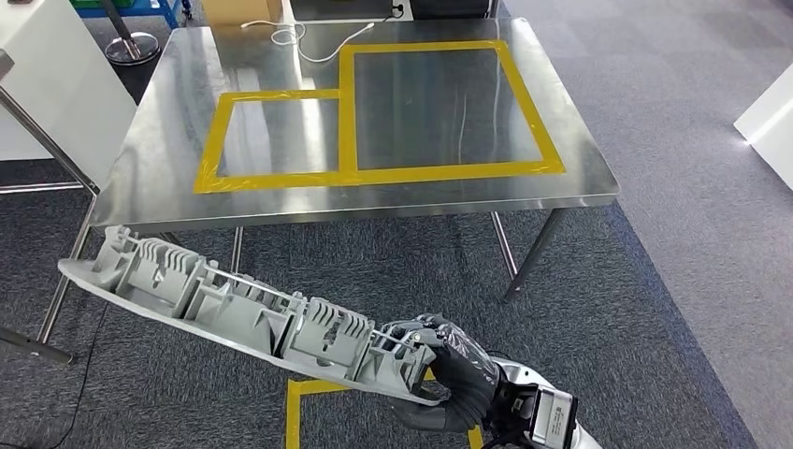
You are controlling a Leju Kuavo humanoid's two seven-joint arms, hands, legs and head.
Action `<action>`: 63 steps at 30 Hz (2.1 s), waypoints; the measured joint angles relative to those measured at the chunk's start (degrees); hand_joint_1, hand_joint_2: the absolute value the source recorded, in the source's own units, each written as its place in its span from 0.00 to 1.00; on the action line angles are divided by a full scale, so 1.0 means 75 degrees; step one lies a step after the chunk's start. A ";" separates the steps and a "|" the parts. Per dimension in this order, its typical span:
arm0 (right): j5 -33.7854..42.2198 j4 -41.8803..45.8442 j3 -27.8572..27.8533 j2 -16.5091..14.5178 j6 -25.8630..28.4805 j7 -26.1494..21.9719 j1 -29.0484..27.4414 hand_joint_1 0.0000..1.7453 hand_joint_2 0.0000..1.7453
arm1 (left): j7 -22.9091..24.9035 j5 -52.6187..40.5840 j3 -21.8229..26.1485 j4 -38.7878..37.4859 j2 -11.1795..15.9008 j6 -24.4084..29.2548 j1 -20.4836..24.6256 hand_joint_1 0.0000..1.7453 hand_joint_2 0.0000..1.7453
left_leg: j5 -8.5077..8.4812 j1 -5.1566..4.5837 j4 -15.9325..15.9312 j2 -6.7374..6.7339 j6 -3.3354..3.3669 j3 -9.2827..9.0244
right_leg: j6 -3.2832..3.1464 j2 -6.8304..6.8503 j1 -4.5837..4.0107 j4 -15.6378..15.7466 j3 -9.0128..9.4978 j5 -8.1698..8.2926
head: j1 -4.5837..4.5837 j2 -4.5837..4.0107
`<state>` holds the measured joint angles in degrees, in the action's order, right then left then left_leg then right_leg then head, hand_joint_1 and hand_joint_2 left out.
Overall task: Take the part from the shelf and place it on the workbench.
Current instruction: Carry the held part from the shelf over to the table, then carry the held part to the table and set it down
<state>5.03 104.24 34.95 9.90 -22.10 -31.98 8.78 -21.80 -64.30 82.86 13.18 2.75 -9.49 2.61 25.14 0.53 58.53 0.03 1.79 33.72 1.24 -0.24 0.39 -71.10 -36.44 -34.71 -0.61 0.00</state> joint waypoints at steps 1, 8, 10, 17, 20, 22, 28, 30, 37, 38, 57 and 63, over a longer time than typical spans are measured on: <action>0.0000 -0.0001 0.0000 0.0000 0.0002 -0.0001 -0.0014 1.00 1.00 | -0.0001 -0.0003 0.0000 0.0000 0.0000 -0.0002 -0.0004 0.00 1.00 | 0.0036 -0.0008 0.0001 0.0001 0.0005 -0.0028 | 0.0015 0.0001 0.0000 -0.0306 -0.0260 -0.0090 | 0.0001 0.0000; 0.0008 -0.0002 0.0000 0.0001 0.0008 -0.0069 -0.0091 1.00 1.00 | 0.0109 -0.0055 0.0000 0.0000 -0.0008 0.0034 -0.0024 0.00 1.00 | 0.0334 -0.0054 0.0027 0.0036 -0.0134 -0.0373 | -0.0234 0.0027 -0.0093 0.1562 0.0168 0.1088 | -0.0010 0.0000; 0.0007 0.0002 0.0000 -0.0002 0.0004 -0.0093 -0.0110 1.00 1.00 | 0.0186 -0.0081 0.0000 0.0000 -0.0007 0.0057 -0.0036 0.00 1.00 | 0.0360 -0.0067 0.0099 0.0036 -0.0229 -0.0416 | -0.0317 0.0013 -0.0081 0.1628 0.0249 0.1130 | -0.0006 0.0001; 0.0006 0.0004 0.0000 -0.0037 -0.0014 -0.0123 -0.0129 1.00 1.00 | 0.0275 -0.0111 0.0000 0.0000 -0.0001 0.0065 -0.0068 0.00 1.00 | 0.1159 0.0018 0.2124 0.0025 -0.0441 0.0764 | -0.0451 0.0014 -0.0023 0.1716 0.0551 0.1010 | -0.0061 0.0000; 0.0006 0.0002 0.0000 -0.0042 -0.0025 -0.0123 -0.0146 1.00 1.00 | 0.0276 -0.0134 0.0000 0.0000 0.0007 0.0064 -0.0089 0.00 1.00 | 0.0312 0.0042 0.1033 0.0020 -0.0452 0.0475 | -0.0397 0.0000 -0.0014 0.1694 0.0718 0.0863 | -0.0062 0.0000; 0.0007 0.0001 0.0000 -0.0056 -0.0041 -0.0125 -0.0141 1.00 1.00 | 0.0264 -0.0143 0.0000 0.0000 0.0016 0.0058 -0.0080 0.00 1.00 | 0.0092 0.0003 0.0267 0.0006 -0.0384 0.0191 | -0.0324 0.0001 -0.0020 0.1688 0.0804 0.0772 | -0.0063 0.0001; 0.0016 -0.0007 0.0000 -0.0074 -0.0075 -0.0127 -0.0122 1.00 1.00 | 0.0173 -0.0154 -0.0001 0.0000 0.0031 0.0018 -0.0101 0.00 1.00 | 0.0064 0.0004 -0.0020 0.0019 -0.0037 -0.0130 | -0.0086 0.0006 -0.0021 0.1057 0.0657 0.0501 | -0.0022 0.0001; 0.0028 -0.0007 0.0000 -0.0074 -0.0078 -0.0133 -0.0116 1.00 1.00 | 0.0160 -0.0160 -0.0002 0.0000 0.0032 0.0019 -0.0087 0.00 1.00 | 0.0112 -0.0001 -0.0035 0.0020 0.0015 -0.0168 | -0.0049 0.0008 -0.0006 0.0164 0.0094 0.0091 | 0.0004 0.0001; 0.0047 -0.0031 0.0000 -0.0073 -0.0079 -0.0137 -0.0145 1.00 1.00 | 0.0162 -0.0206 -0.0003 0.0000 0.0023 0.0038 -0.0087 0.00 1.00 | 0.0434 -0.0018 -0.0041 0.0040 -0.0084 -0.0517 | -0.0147 0.0034 -0.0055 0.1332 0.0037 0.1171 | 0.0009 0.0000; 0.0047 -0.0031 -0.0001 -0.0074 -0.0077 -0.0138 -0.0145 1.00 1.00 | 0.0160 -0.0210 -0.0003 0.0000 0.0023 0.0036 -0.0080 0.00 1.00 | 0.0470 -0.0023 -0.0057 0.0039 -0.0131 -0.0545 | -0.0198 0.0038 -0.0079 0.1554 0.0109 0.1227 | 0.0008 0.0000; 0.0160 0.0296 -0.0105 -0.0157 0.0060 -0.0296 -0.0025 1.00 1.00 | 0.0047 -0.0266 -0.0006 0.0000 0.0052 0.0018 -0.0078 0.00 1.00 | -0.0088 -0.0037 -0.0067 0.0031 -0.0078 0.0040 | -0.0170 -0.0013 -0.0050 0.1461 0.1123 0.0600 | -0.0047 0.0000; 0.0163 0.0378 -0.0148 -0.0155 0.0064 -0.0298 0.0017 1.00 1.00 | 0.0042 -0.0269 -0.0006 0.0000 0.0049 0.0018 -0.0064 0.00 1.00 | 0.0177 -0.0012 -0.0149 0.0041 0.0017 -0.0341 | -0.0001 -0.0004 0.0005 -0.0415 -0.0339 -0.0174 | -0.0002 0.0000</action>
<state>6.25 107.08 33.84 8.73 -21.62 -34.22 8.90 -21.49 -66.31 82.82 13.18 3.12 -9.35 2.13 26.46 0.44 57.41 0.35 1.93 31.16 1.23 -0.27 0.43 -74.21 -38.99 -36.02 -0.63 0.00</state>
